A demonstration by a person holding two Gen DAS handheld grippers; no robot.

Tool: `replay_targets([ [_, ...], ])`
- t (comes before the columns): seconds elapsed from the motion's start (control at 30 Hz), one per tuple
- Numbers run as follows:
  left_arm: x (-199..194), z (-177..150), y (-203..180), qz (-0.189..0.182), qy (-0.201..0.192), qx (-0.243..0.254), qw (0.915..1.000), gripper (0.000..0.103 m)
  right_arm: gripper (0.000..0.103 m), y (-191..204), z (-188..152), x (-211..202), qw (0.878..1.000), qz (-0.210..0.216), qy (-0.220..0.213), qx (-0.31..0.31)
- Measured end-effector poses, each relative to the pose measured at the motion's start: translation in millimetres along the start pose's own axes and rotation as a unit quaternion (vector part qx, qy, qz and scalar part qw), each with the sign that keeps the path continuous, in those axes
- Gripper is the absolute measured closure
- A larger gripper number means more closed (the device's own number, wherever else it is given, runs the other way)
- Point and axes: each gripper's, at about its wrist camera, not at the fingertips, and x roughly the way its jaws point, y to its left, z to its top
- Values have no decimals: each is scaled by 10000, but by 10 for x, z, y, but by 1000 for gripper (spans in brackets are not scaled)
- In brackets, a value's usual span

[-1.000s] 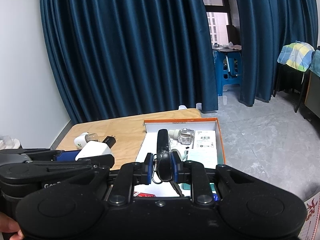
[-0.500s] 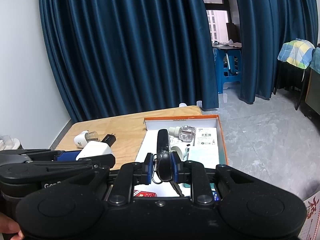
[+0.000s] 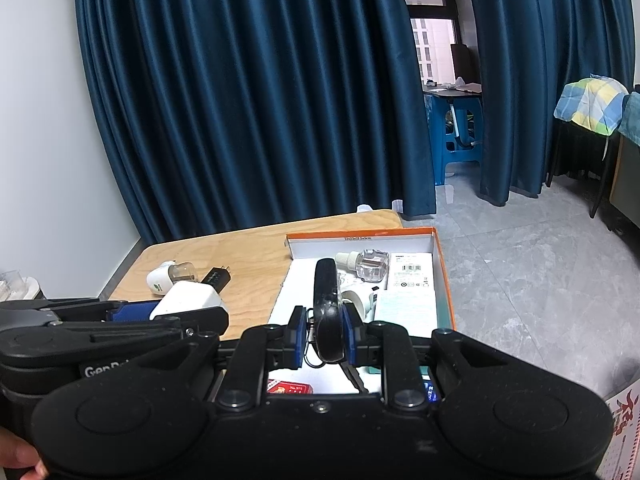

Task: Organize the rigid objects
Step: 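Carry the white charger and black charger over the white box with both grippers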

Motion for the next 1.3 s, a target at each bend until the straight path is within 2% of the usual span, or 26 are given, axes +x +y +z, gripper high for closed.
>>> replay_targets([
  [0.77,104,-22,19,5,131,-58,9999,60,79,-39,-56,127,9998,-73,145,91],
  [1.3,375,-56,30,-65,387,-39,9992,60,79,-131,-99,466,9985,-144,473,214],
])
